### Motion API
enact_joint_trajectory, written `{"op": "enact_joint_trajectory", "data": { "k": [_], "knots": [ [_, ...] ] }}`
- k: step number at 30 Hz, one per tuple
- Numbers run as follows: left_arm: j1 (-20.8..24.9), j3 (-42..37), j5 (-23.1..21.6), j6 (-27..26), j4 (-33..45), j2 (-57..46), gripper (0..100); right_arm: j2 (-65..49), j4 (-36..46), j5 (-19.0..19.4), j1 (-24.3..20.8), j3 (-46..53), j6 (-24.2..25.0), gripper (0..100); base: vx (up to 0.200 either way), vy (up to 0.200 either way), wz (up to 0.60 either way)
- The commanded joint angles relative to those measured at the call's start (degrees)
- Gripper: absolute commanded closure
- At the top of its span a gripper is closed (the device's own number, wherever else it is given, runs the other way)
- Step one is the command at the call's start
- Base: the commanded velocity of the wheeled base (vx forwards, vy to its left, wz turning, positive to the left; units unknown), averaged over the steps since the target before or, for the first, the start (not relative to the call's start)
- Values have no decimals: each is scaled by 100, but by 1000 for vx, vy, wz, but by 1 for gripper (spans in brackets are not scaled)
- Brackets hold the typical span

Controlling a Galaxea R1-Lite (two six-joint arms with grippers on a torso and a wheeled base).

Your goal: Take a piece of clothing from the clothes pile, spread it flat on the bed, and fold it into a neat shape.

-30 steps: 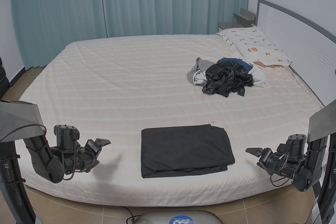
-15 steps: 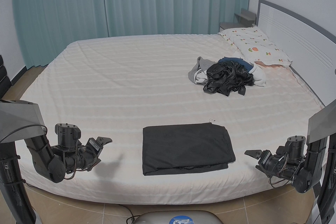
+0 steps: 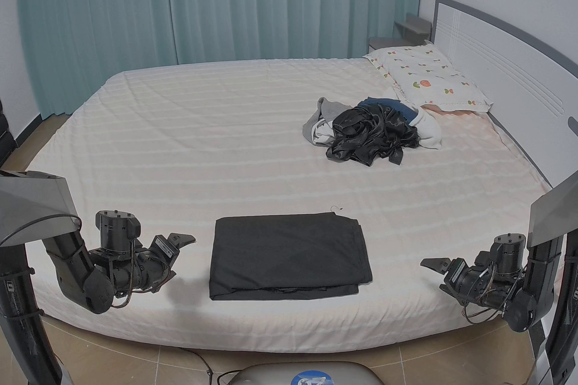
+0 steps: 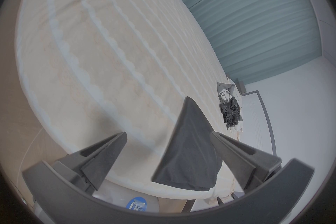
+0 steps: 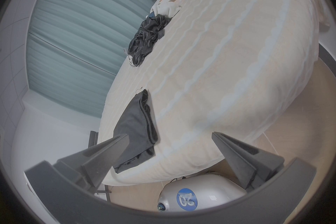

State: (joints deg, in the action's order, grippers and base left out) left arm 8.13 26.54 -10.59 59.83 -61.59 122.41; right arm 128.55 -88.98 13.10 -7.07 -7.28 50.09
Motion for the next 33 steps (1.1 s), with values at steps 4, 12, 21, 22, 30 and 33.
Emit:
{"op": "enact_joint_trajectory", "data": {
  "k": [4, 12, 21, 22, 30, 33],
  "knots": [
    [13, 282, 93, -51, -2, -68, 0, -49, -76, -10, -84, 104, 1, 0, 0, 0, 0],
    [13, 941, 198, -1088, 50, 389, 0, -84, -67, -10, -189, 148, 1, 0, 0, 0, 0],
    [83, 888, 295, -2019, 24, 671, 0, -58, -67, -18, -207, 139, -17, 0, 0, 0, 0],
    [119, 897, 295, -2019, 41, 679, 0, -49, -67, -18, -207, 130, -17, 0, 0, 0, 0],
    [189, 950, 295, -2019, 24, 925, 0, -58, -67, -18, -216, 139, -17, 0, 0, 0, 0],
    [189, 950, 295, -2010, 6, 961, 0, -49, -67, -18, -242, 139, -17, 0, 0, 0, 0]
  ]
}}
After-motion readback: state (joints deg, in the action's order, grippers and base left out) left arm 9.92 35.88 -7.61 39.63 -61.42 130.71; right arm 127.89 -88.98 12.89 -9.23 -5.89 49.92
